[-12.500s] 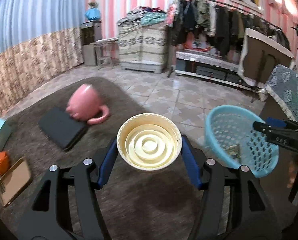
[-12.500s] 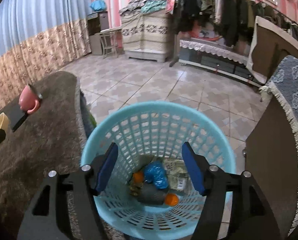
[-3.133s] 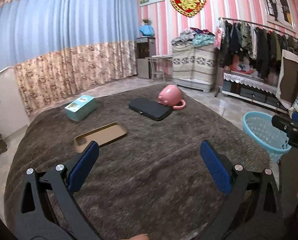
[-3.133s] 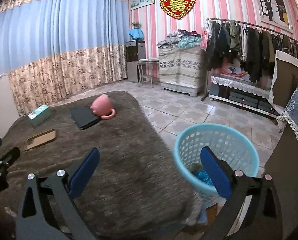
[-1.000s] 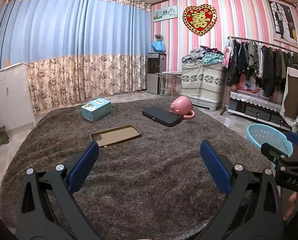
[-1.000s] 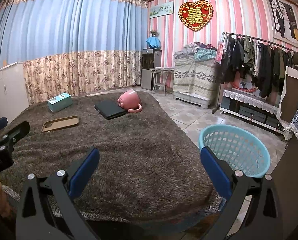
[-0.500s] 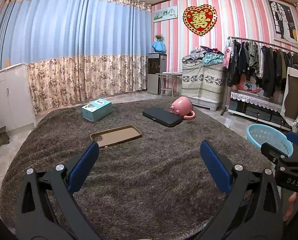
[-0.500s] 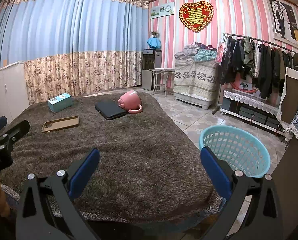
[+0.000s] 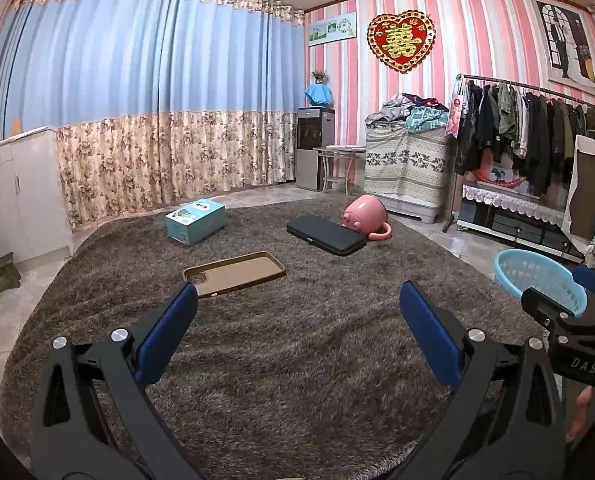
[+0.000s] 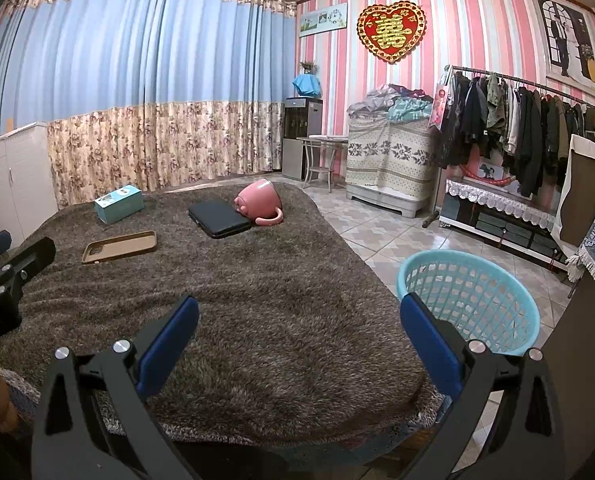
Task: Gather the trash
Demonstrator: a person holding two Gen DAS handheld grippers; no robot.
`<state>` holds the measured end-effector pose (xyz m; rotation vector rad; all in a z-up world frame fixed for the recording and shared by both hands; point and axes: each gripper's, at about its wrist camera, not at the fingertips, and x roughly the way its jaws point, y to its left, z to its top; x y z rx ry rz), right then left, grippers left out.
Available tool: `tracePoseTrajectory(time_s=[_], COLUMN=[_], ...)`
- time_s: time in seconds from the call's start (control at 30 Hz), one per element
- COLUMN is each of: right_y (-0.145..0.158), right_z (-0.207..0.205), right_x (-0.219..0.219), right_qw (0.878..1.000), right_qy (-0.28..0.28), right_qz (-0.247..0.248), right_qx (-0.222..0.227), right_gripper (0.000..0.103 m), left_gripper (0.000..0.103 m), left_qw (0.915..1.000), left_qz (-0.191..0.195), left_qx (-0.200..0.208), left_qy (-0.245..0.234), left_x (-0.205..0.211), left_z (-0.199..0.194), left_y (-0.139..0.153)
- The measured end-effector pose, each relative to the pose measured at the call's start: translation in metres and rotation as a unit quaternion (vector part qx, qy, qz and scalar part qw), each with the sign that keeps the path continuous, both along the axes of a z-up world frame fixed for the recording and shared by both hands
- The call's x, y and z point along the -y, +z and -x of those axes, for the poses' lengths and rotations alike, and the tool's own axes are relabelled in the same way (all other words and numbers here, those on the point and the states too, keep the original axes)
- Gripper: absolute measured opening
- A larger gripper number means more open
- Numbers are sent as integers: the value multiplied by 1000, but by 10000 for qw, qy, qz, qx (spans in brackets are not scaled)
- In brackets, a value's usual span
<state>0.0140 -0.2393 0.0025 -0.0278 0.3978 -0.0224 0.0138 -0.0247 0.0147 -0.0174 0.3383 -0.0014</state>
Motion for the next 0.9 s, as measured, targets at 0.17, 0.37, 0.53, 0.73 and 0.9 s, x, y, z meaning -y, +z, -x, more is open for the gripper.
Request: tracePoseTrajectory(time_s=[0.17,0.37,0.53,0.73,0.9], right_y=[0,0,0,0,0], right_z=[0,0,0,1,0], right_x=[0,0,0,0,0], right_qw=[10000,10000,10000,10000,10000], right_qy=[1,-1,0,-7,-4], right_qz=[3,-10,-3,-13,-4], right_qx=[-3,-2,1,8,2], right_gripper=[98,99,99,98,99], left_gripper=[98,98,98,98,98], left_qw=[10000,10000,10000,10000,10000], left_qz=[0,-6,-17,-14,-14], left_qx=[9,11,28,18,15], left_qy=[17,36,43,40,38], left_x=[-1,-1,-1,-1,-1], left_z=[0,0,0,0,0], left_y=[1,0,1,1,1])
